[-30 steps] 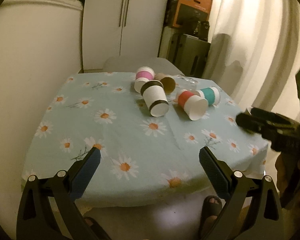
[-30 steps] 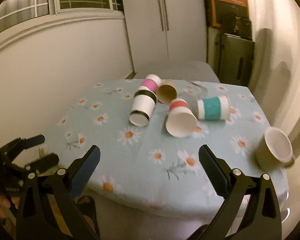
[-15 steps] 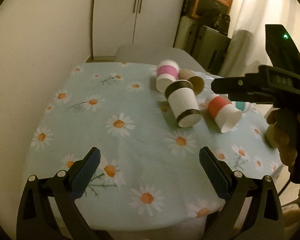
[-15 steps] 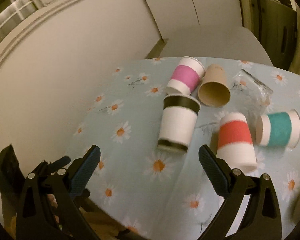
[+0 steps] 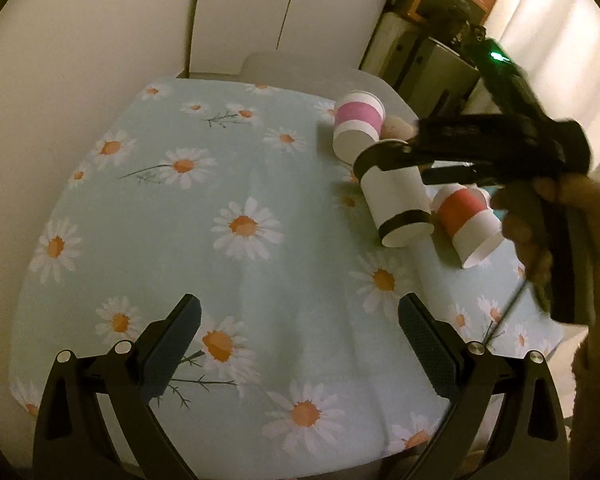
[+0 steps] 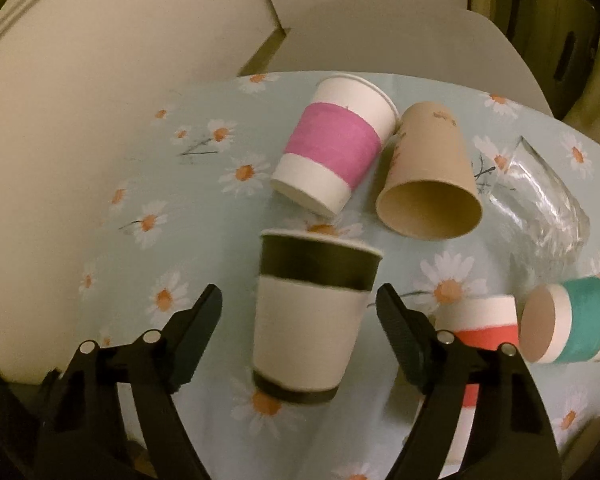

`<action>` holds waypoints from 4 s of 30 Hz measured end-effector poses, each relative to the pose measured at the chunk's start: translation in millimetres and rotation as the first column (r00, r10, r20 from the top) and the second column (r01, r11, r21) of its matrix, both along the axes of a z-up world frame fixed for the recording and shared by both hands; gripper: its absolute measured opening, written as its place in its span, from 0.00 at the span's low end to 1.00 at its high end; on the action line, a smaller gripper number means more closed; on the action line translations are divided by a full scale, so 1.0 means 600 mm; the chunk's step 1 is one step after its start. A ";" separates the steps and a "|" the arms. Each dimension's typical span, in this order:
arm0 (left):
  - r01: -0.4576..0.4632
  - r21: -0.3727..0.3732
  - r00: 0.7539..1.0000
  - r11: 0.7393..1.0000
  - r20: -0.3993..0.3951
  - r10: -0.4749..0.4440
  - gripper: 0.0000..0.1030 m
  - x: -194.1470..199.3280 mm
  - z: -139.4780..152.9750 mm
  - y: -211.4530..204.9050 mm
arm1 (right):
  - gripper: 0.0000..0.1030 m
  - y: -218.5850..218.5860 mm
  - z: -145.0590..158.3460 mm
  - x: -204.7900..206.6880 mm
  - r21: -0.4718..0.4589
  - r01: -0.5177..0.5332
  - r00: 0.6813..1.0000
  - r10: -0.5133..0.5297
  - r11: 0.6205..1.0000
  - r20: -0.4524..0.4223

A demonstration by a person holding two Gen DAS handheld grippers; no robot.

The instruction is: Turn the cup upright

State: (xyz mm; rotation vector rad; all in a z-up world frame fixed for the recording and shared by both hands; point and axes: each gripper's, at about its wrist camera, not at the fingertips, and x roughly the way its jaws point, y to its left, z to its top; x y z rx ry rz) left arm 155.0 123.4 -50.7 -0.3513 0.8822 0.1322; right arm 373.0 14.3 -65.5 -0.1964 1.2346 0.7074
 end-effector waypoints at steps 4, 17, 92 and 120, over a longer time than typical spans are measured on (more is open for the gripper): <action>-0.010 -0.008 1.000 1.000 0.004 0.010 0.94 -0.004 0.000 0.001 | 0.69 0.005 -0.020 0.018 -0.062 0.023 1.000 -0.023 0.998 -0.007; -0.036 -0.019 0.999 0.999 -0.003 0.036 0.94 -0.005 -0.001 0.009 | 0.66 0.001 -0.018 0.010 -0.040 0.000 0.999 -0.001 0.999 -0.032; 0.155 -0.127 0.984 0.980 -0.068 -0.165 0.94 -0.071 0.047 -0.124 | 0.77 -0.346 0.089 -0.312 0.433 0.088 0.993 -0.111 0.897 0.028; 0.072 -0.006 0.900 0.997 -0.430 -0.068 0.92 0.096 -0.015 -0.189 | 0.82 -0.432 0.101 -0.283 0.480 0.140 0.988 -0.155 0.866 -0.008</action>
